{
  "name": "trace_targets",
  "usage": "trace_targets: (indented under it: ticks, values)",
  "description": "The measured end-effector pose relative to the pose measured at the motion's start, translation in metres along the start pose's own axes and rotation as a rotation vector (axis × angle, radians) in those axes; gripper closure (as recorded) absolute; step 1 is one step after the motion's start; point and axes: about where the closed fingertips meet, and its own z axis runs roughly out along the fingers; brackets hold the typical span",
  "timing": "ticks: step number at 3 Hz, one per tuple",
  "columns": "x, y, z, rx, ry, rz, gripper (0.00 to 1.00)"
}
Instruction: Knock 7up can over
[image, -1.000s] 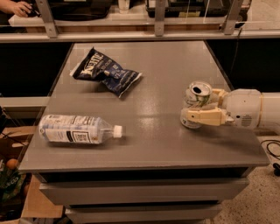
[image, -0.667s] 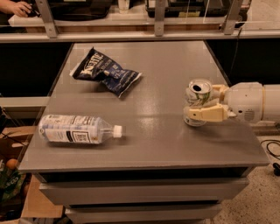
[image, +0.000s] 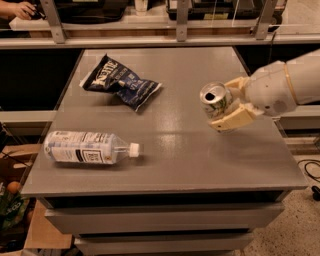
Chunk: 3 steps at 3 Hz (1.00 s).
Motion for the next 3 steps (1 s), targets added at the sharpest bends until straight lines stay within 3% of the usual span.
trace_targets:
  ticks: [2,3]
  values:
    - [-0.017,0.015,0.034,-0.104,0.357,-0.26,1.0]
    - [-0.011,0.021,0.051,-0.143,0.49,-0.335,1.0]
